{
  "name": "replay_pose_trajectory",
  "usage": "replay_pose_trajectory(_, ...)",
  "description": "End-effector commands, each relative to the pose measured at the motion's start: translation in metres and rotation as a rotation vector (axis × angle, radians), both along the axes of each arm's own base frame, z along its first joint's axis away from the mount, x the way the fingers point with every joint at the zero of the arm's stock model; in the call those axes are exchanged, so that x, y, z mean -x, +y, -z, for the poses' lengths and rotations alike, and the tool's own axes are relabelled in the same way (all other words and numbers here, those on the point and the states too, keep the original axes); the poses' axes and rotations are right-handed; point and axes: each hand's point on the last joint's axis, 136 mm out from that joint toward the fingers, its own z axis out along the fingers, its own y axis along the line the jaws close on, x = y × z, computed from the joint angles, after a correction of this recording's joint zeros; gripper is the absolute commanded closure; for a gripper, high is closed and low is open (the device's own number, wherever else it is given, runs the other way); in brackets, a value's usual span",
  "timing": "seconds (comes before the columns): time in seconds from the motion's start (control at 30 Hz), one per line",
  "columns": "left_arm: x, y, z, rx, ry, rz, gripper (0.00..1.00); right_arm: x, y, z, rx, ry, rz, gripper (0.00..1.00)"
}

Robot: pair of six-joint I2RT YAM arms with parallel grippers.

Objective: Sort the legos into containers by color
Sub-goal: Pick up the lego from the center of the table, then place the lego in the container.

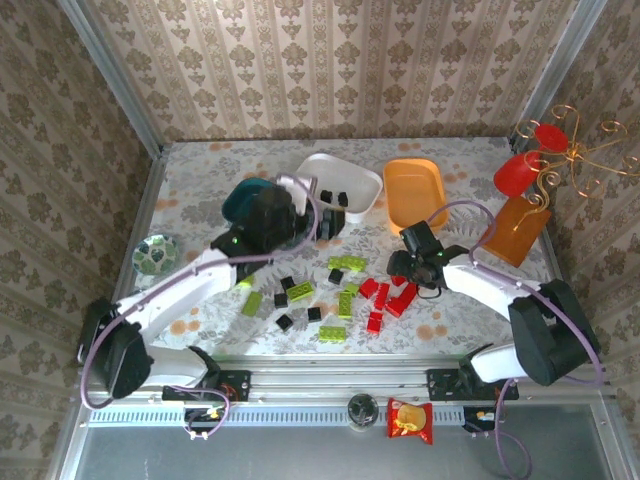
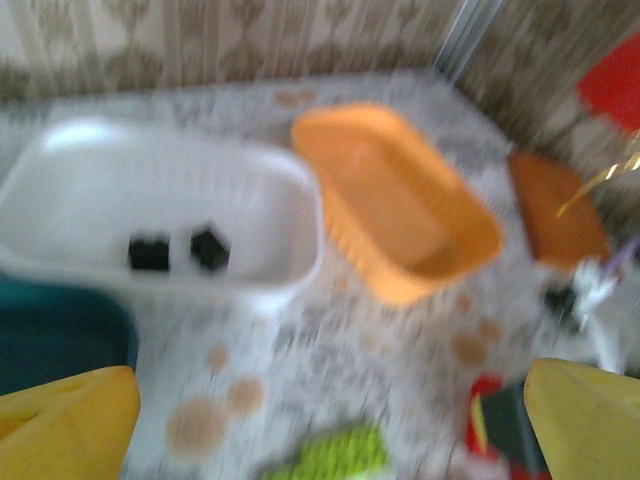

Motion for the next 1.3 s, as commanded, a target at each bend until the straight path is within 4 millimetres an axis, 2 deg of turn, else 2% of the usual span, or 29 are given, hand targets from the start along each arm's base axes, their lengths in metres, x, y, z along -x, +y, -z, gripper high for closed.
replay_pose_trajectory(0.0,0.011,0.041,0.013,-0.039,-0.050,-0.127,0.00,-0.006,0.000,0.010,-0.029,0.020,0.071,0.29)
replay_pose_trajectory(0.1,0.026,0.079,0.031,-0.040,-0.047,-0.224,0.00,-0.003,-0.002,0.021,-0.023,0.059,0.090,0.33)
replay_pose_trajectory(0.27,0.039,0.116,0.053,-0.056,-0.008,-0.317,0.00,-0.004,-0.004,0.025,-0.053,0.061,0.123,0.47)
replay_pose_trajectory(0.5,0.045,0.133,0.072,-0.089,0.035,-0.350,0.00,-0.019,-0.004,-0.002,-0.076,-0.010,0.089,0.68)
replay_pose_trajectory(0.6,0.046,0.135,0.073,-0.091,0.039,-0.355,0.00,-0.027,-0.007,-0.024,-0.079,-0.069,0.074,0.73)
replay_pose_trajectory(0.7,0.046,0.135,0.075,-0.098,0.041,-0.351,0.00,-0.040,-0.008,-0.065,-0.092,-0.177,0.052,0.74)
replay_pose_trajectory(0.83,0.047,0.139,0.077,-0.117,0.047,-0.362,0.00,-0.069,-0.012,-0.118,-0.015,-0.303,0.021,0.75)
replay_pose_trajectory(0.93,0.048,0.143,0.077,-0.123,0.056,-0.376,0.00,-0.096,-0.020,-0.141,0.073,-0.366,0.036,0.75)
replay_pose_trajectory(1.03,0.050,0.146,0.078,-0.133,0.076,-0.383,0.02,-0.127,-0.031,-0.144,0.201,-0.394,0.064,0.74)
replay_pose_trajectory(1.1,0.051,0.148,0.079,-0.145,0.091,-0.386,0.02,-0.145,-0.041,-0.139,0.295,-0.391,0.086,0.74)
replay_pose_trajectory(1.27,0.055,0.154,0.084,-0.178,0.131,-0.403,0.02,-0.180,-0.061,-0.101,0.365,-0.280,0.130,0.75)
